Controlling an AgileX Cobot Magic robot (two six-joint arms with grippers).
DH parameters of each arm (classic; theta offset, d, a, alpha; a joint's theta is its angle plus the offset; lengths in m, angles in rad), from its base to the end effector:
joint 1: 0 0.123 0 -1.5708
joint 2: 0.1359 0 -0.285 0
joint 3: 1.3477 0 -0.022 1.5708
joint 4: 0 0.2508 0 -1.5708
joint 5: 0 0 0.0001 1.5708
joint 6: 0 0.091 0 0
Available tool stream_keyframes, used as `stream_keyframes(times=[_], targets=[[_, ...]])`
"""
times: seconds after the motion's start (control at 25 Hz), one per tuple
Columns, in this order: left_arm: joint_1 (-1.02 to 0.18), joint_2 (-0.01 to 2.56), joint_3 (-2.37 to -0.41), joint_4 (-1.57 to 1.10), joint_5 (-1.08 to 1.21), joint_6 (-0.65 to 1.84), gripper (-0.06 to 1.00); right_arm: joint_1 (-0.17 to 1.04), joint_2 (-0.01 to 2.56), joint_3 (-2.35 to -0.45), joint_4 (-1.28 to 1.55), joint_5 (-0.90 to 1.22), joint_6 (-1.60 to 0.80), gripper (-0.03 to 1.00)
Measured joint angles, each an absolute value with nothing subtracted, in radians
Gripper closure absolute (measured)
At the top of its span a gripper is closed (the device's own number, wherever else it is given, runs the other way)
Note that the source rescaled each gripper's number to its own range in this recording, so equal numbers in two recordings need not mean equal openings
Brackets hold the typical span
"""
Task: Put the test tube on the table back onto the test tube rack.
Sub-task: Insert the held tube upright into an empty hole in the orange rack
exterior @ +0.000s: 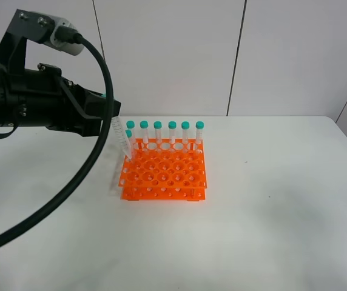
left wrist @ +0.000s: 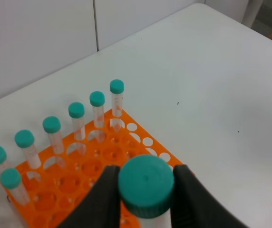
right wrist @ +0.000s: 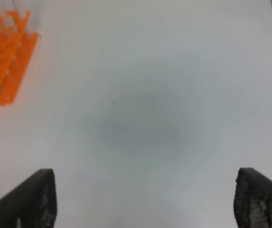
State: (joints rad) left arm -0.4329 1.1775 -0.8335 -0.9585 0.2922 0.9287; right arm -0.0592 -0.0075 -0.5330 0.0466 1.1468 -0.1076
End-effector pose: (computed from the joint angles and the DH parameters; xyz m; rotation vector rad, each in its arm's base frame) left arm 0.2234 -0.1269 0.3194 0.5759 1.9404 -0.5199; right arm -0.0134 0.0047 0.2794 -0.0563 2.0885 -0.0452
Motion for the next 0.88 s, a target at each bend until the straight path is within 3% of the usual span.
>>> stream_keyframes(times=[0.88], targets=[[-0.433, 1.177, -0.834, -0.959, 0.292, 0.929, 0.94, -0.059, -0.008, -0.529, 0.035, 1.103, -0.093, 0.02]])
